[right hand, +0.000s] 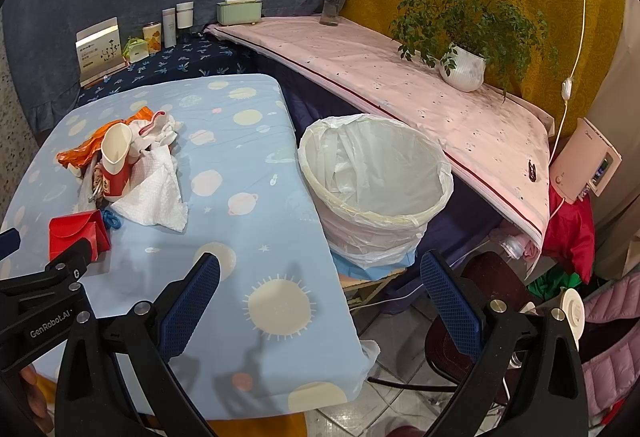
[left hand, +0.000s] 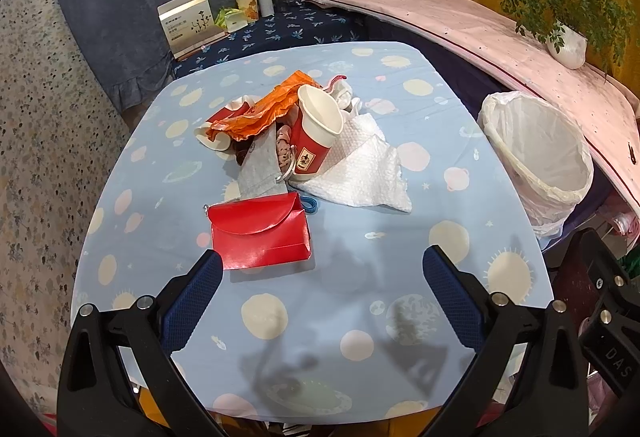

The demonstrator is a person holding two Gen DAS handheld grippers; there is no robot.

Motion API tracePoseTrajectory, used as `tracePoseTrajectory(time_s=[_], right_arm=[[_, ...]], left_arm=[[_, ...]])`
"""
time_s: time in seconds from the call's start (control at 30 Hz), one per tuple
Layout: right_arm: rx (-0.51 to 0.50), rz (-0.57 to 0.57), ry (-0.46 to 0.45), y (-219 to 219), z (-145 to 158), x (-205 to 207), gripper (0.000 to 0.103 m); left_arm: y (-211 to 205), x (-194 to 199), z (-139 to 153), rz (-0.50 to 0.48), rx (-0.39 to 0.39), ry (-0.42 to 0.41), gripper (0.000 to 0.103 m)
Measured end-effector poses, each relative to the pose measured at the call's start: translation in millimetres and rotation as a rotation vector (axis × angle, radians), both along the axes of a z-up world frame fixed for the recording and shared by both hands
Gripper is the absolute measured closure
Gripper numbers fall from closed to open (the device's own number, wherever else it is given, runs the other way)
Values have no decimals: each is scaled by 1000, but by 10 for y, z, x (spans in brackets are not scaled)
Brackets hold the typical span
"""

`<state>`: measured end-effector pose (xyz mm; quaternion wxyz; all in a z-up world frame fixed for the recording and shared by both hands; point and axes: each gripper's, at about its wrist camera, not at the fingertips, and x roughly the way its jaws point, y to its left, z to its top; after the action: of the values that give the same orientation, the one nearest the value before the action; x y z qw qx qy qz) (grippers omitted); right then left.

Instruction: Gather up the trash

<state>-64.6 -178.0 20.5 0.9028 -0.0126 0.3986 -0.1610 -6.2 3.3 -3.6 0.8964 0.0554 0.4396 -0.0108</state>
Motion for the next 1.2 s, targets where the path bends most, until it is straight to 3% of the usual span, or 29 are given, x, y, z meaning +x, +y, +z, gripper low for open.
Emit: tracePoseTrajectory(time_s=[1.2], right_arm=[[-9, -14, -9, -34, 46, 20, 7]], left_arm=[[2, 60, 82, 0, -20, -26, 8]])
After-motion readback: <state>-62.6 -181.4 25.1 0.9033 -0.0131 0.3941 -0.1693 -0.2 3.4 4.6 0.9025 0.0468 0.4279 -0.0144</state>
